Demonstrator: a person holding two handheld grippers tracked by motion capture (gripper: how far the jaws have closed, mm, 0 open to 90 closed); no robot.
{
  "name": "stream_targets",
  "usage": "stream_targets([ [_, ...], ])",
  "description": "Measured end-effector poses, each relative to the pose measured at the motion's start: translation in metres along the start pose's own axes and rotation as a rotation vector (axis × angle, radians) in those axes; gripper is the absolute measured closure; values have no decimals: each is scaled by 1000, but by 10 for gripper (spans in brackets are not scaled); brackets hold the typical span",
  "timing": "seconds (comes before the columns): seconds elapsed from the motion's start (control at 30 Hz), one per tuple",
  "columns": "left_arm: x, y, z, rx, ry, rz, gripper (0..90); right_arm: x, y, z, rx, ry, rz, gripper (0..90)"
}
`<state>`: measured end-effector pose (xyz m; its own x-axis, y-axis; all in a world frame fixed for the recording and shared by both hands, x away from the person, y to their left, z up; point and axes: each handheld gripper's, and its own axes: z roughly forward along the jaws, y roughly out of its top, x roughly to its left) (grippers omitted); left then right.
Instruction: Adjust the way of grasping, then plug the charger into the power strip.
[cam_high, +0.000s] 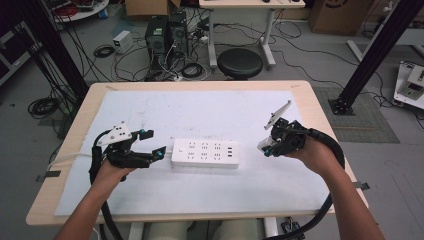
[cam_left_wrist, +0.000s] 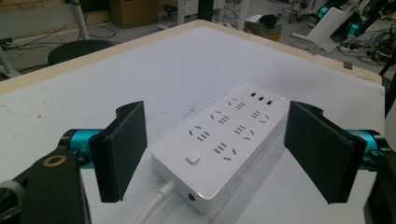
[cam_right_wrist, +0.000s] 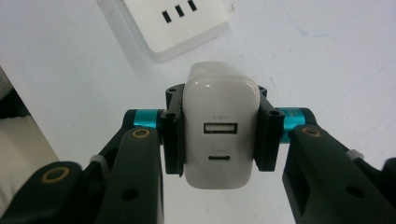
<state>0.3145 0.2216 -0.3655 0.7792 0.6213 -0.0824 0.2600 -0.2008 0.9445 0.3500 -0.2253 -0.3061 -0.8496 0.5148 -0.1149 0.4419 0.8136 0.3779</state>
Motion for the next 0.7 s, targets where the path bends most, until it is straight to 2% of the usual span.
stream_targets([
  [0.2,3,-3,-5,0,11,20,215,-1,15,1,-30,9,-25,632],
  [0.5,11,-12,-10,-3,29,15,214,-2,44,9,-22,30,-77,633],
  [0.7,15,-20,-13,-1,37,6,214,1,64,20,-36,53,-147,633],
])
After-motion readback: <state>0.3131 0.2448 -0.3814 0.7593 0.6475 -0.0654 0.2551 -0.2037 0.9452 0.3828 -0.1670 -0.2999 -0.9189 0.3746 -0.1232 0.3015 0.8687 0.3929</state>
